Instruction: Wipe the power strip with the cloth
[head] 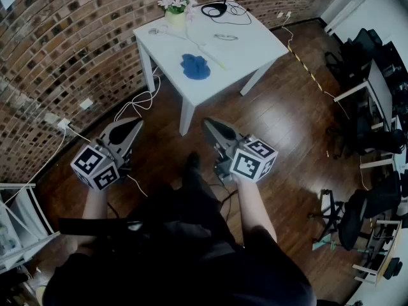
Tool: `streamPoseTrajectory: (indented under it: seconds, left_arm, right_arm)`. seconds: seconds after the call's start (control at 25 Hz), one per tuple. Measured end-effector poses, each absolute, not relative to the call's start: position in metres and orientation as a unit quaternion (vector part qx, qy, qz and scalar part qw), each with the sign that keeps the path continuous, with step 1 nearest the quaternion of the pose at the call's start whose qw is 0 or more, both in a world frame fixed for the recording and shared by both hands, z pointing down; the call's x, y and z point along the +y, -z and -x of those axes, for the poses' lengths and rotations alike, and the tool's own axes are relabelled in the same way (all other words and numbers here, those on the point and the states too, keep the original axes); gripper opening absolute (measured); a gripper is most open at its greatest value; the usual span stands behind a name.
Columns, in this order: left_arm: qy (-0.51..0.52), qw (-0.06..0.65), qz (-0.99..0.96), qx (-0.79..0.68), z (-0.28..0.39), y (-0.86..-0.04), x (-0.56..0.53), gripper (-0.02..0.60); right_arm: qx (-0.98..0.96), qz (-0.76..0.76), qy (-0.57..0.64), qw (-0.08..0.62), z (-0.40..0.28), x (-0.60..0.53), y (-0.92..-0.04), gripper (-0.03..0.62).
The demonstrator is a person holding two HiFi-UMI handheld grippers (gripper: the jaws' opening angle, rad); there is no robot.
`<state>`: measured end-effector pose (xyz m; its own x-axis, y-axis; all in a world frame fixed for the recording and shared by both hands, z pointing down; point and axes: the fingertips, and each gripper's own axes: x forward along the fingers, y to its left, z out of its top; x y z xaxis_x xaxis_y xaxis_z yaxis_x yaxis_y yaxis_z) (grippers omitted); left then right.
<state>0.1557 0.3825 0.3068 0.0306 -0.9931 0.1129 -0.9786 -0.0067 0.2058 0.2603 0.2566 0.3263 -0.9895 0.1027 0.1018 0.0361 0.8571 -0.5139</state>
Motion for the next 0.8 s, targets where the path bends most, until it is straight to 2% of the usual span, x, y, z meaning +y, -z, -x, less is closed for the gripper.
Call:
streamPoseTrajectory:
  seconds: [0.2,0.64,0.8]
  left_arm:
    - [0.064,0.126,-0.704,-0.697,-0.126,-0.305,0.317,-0.005]
    - [0.007,0.129,-0.704,-0.698,-0.084,-0.318,0.171,-0.005]
    - [-0.001,0.126,-0.698,-0.704,-0.070,-0.314,0.142,-0.003]
  right_arm:
    - [-0.950,0.081,-0.299,0.028,-0.234,0.204,-0.321,-0.015]
    - [-0.930,0.132,-0.337,0.058,-0.176,0.083,-0.342,-0.017]
    - [-0.917,0.167,-0.362,0.036,-0.158,0.061,-0.332,-0.017]
